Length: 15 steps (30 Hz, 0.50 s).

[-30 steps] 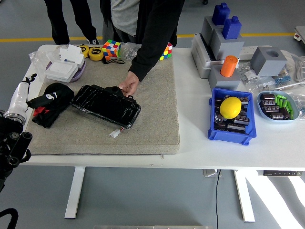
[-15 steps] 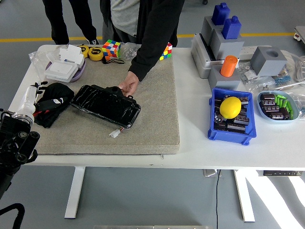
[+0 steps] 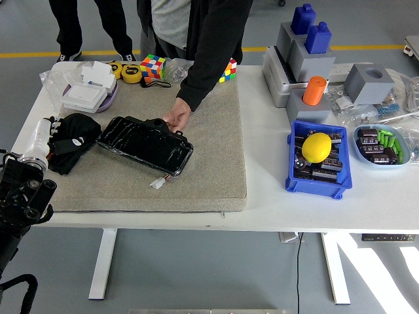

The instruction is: Pick the rag up,wipe the panel,place it on the desk

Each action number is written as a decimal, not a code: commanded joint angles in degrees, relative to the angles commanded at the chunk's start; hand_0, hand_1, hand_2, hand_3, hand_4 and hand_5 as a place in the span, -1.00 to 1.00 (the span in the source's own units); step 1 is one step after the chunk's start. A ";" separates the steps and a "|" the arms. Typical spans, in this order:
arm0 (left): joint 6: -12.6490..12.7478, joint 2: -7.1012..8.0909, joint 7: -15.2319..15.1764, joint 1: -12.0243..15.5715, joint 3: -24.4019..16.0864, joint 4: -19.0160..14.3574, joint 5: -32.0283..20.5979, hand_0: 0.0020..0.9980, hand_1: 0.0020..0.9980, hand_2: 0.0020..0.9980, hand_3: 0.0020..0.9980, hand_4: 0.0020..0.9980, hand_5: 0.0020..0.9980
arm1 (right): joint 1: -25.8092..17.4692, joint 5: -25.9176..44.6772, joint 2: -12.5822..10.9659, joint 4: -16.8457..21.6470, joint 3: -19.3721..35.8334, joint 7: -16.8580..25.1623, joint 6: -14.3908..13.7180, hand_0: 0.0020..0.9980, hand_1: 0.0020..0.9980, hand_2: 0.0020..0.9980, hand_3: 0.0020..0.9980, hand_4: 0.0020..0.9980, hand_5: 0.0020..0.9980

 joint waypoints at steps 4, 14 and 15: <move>1.17 0.08 -2.09 -0.11 0.07 0.22 -0.96 -0.31 -0.34 -0.18 0.11 0.01 -1.00 | 0.05 -0.01 0.03 0.02 0.04 0.02 -0.02 0.12 0.14 0.00 0.04 0.79 -0.22; 3.64 0.61 -4.59 1.33 -0.47 -4.35 -1.96 -0.52 -0.63 -0.57 0.03 0.00 -1.00 | -0.13 -0.23 0.13 0.05 0.43 0.17 -0.10 0.12 0.14 0.00 0.04 0.79 -0.22; 4.00 0.68 -4.85 1.55 -0.33 -5.53 -1.96 -0.52 -0.63 -0.57 0.03 0.00 -1.00 | -0.17 -0.28 0.15 0.04 0.47 0.18 -0.10 0.12 0.14 0.00 0.04 0.79 -0.22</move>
